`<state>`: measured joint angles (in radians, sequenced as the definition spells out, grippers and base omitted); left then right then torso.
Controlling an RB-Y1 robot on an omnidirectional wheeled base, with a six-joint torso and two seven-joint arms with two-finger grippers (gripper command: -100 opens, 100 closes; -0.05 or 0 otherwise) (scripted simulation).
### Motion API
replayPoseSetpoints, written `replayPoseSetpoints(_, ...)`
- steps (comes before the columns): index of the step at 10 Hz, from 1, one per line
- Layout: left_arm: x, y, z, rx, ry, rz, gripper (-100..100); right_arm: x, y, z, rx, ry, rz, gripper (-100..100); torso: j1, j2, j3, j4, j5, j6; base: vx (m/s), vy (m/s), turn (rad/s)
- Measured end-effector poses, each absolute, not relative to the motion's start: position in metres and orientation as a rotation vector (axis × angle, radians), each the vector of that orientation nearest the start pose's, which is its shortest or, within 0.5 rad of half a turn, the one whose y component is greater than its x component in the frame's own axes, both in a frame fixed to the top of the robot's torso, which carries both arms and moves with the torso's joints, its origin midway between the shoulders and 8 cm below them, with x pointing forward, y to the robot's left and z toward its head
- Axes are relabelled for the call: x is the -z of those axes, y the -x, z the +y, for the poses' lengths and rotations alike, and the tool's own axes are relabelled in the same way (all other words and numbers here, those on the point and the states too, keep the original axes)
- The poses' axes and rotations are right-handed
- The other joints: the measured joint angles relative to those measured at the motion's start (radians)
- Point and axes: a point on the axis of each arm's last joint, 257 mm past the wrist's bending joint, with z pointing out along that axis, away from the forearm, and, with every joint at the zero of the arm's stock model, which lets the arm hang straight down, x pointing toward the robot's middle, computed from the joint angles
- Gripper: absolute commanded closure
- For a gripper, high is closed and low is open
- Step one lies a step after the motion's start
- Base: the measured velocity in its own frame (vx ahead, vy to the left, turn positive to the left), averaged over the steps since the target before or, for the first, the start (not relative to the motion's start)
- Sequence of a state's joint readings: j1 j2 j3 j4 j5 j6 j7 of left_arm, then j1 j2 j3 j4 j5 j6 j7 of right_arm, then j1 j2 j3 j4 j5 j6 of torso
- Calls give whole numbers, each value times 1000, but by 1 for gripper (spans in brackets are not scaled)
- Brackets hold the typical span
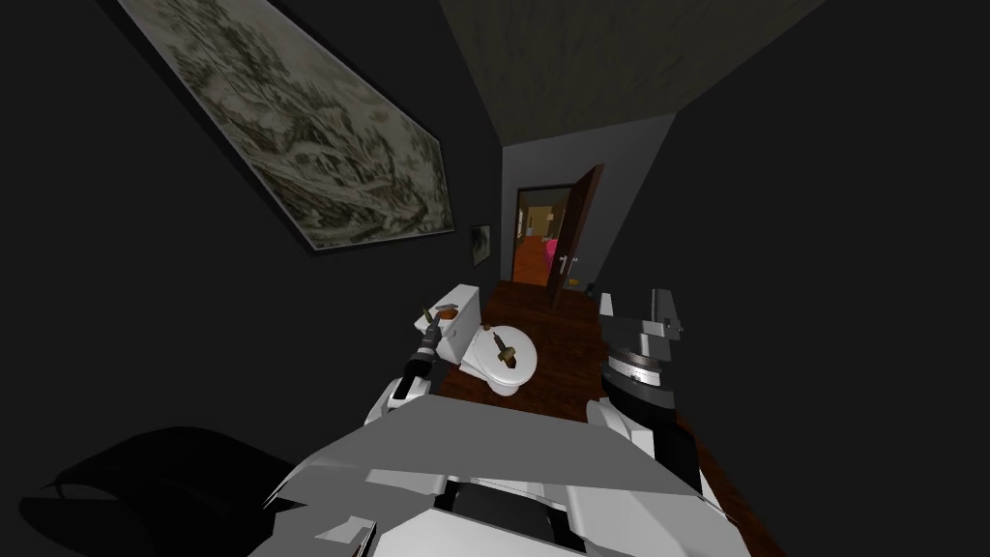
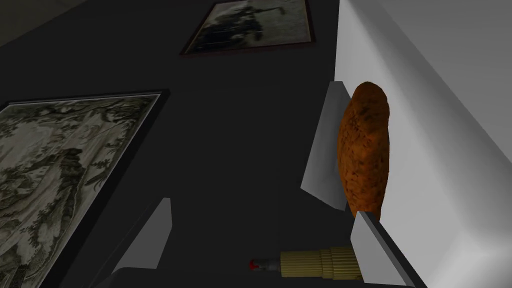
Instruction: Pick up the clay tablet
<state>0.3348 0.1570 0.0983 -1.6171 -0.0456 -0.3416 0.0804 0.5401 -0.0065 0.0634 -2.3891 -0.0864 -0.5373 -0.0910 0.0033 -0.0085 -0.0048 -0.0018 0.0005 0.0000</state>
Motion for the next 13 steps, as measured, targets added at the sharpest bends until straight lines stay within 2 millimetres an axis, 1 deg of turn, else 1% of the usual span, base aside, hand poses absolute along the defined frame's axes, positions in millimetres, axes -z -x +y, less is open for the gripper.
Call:
replayPoseSetpoints(1,271,-429,355,1017,1126,1146,-100,-65,-313,-269,-1517,-657,462,0,-1,0,0,0,0,0,138,40,47)
replayPoseSetpoints(2,285,-429,353,1012,1169,1156,-100,-65,-313,-269,-1517,-657,462,0,0,-1,0,0,0,0,147,36,28)
replayPoseSetpoints(4,314,-428,344,1012,1253,1163,-100,-65,-313,-269,-1517,-657,462,0,-1,-2,-1,-1,0,1,118,31,44)
replayPoseSetpoints(6,323,-428,333,1032,1313,1144,-100,-65,-313,-269,-1517,-657,462,0,4,-10,-7,-3,4,4,77,23,-15)
replayPoseSetpoints(8,326,-432,317,1061,1356,1115,-100,-65,-313,-269,-1517,-657,462,0,4,-9,-7,-3,4,4,37,9,2)
replayPoseSetpoints(9,326,-433,316,1062,1358,1114,0,-65,-313,-269,-1517,-657,462,0,3,-8,-6,-3,3,4,0,0,0)
replayPoseSetpoints(10,326,-433,316,1062,1358,1114,-100,-65,-313,-269,-1517,-657,462,0,3,-6,-5,-3,3,4,23,-1,-7)
replayPoseSetpoints(12,312,-434,319,1066,1340,1100,-100,-65,-313,-269,-1517,-657,462,0,3,-8,-5,-3,3,4,31,-3,-5)
replayPoseSetpoints(13,311,-434,319,1066,1340,1099,100,-65,-313,-269,-1517,-657,462,0,3,-7,-5,-3,3,4,0,0,0)
